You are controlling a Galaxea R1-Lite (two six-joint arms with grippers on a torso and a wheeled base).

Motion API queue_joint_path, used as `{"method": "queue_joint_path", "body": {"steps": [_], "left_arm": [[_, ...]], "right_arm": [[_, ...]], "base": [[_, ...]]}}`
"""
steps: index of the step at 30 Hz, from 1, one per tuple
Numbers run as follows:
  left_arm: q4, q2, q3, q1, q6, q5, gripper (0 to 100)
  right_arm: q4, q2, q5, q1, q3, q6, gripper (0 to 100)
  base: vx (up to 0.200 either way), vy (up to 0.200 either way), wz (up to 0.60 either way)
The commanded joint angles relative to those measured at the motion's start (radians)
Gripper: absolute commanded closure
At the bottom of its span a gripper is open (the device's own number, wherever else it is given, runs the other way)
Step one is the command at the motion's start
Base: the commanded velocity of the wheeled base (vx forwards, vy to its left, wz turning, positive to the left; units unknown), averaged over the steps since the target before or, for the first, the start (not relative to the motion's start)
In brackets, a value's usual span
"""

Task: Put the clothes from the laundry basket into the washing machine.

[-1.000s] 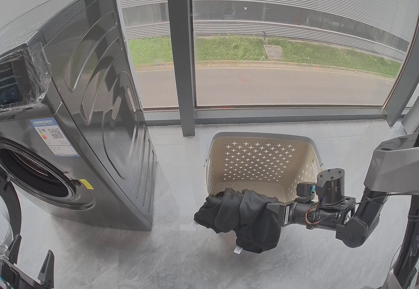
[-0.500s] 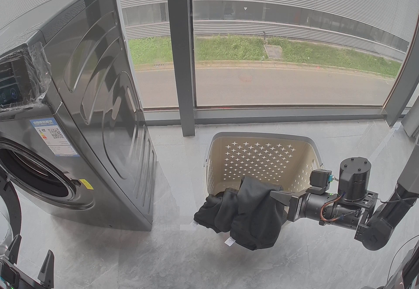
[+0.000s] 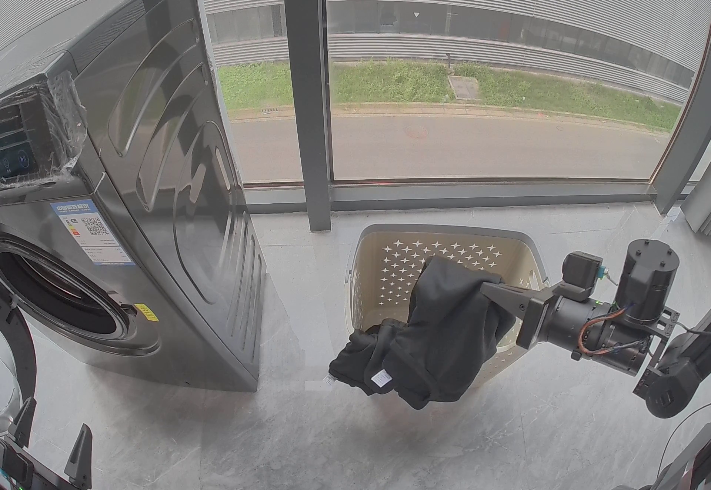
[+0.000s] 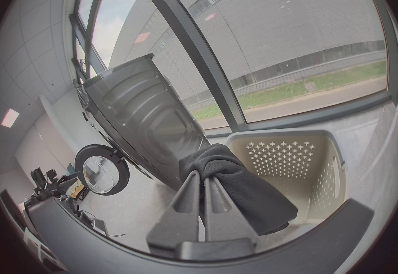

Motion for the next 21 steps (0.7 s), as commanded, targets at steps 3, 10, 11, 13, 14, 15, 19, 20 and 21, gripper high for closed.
{"method": "queue_joint_path", "body": {"steps": [3, 10, 11, 13, 14, 15, 19, 20, 21], "left_arm": [[-0.001, -0.016, 0.016, 0.001, -0.001, 0.0, 0], [-0.001, -0.016, 0.016, 0.001, 0.002, -0.001, 0], [-0.001, -0.016, 0.016, 0.001, 0.001, -0.001, 0], [-0.001, -0.016, 0.016, 0.001, 0.001, -0.001, 0], [-0.001, -0.016, 0.016, 0.001, 0.002, -0.001, 0], [0.001, -0.016, 0.016, 0.001, 0.002, -0.001, 0], [-0.001, -0.016, 0.016, 0.001, 0.001, -0.001, 0], [-0.001, -0.016, 0.016, 0.001, 0.001, -0.001, 0], [-0.001, -0.016, 0.016, 0.0, -0.001, -0.001, 0]], "right_arm": [[0.005, -0.112, -0.007, -0.005, -0.008, -0.072, 100], [0.002, -0.118, -0.114, -0.004, -0.007, -0.183, 100], [0.017, -0.157, -0.166, -0.001, -0.005, -0.232, 100], [0.02, -0.175, -0.2, 0.001, -0.007, -0.238, 100], [0.021, -0.18, -0.214, 0.001, -0.01, -0.241, 100], [0.025, -0.186, -0.24, 0.001, -0.011, -0.255, 100], [0.032, -0.206, -0.317, 0.008, -0.011, -0.272, 100], [0.034, -0.209, -0.323, 0.013, -0.01, -0.272, 100], [0.034, -0.216, -0.335, 0.028, -0.008, -0.273, 100]], "base": [[0.0, 0.0, 0.0], [0.0, 0.0, 0.0], [0.0, 0.0, 0.0], [0.0, 0.0, 0.0], [0.0, 0.0, 0.0], [0.0, 0.0, 0.0], [0.0, 0.0, 0.0], [0.0, 0.0, 0.0], [0.0, 0.0, 0.0]]}}
